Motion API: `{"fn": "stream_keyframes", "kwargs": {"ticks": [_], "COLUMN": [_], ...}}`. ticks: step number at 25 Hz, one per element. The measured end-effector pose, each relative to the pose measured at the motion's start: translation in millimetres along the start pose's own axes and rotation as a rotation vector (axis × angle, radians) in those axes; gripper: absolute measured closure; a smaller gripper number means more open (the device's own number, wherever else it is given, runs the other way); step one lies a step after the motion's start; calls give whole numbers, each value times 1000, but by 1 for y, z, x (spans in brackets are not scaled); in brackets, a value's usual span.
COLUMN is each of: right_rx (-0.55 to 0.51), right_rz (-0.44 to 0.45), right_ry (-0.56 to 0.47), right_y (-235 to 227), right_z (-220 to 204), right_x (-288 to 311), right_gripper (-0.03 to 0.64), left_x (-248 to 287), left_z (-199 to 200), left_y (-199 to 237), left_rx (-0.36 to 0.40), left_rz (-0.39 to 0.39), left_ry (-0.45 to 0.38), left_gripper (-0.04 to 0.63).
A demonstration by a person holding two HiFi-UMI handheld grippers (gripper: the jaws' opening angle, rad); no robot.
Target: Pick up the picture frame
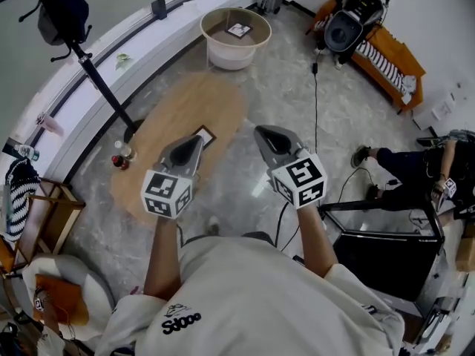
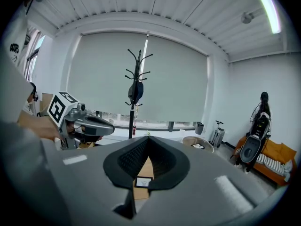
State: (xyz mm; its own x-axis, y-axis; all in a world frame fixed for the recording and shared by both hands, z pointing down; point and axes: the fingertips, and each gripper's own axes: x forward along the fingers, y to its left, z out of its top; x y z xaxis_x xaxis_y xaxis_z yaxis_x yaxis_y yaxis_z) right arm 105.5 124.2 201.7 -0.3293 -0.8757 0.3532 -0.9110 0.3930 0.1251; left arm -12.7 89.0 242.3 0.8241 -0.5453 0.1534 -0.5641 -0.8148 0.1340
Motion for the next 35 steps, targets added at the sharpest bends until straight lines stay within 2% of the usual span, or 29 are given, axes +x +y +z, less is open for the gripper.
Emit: {"fn": "stream_keyframes", "kwargs": {"ticks": [10, 20, 26, 35], "right_rx": [-1, -8, -8, 17], "right_rz": [52, 194, 276, 371], "right_ry": [50, 96, 136, 215], "right_y": [-5, -39, -61, -82], "right_z": [-6, -6, -9, -47], "right_x": [46, 130, 185, 255], "right_gripper": [614, 614, 614, 612], "left_x": [13, 47, 73, 105], "left_z": [-30, -42, -52, -90], "left_y": [45, 106, 147, 187], "left_rx": [-32, -83, -140, -214], "left_rz": [104, 259, 348, 448], "left_ry": [82, 149, 184, 260], "left_gripper": [584, 584, 583, 583]}}
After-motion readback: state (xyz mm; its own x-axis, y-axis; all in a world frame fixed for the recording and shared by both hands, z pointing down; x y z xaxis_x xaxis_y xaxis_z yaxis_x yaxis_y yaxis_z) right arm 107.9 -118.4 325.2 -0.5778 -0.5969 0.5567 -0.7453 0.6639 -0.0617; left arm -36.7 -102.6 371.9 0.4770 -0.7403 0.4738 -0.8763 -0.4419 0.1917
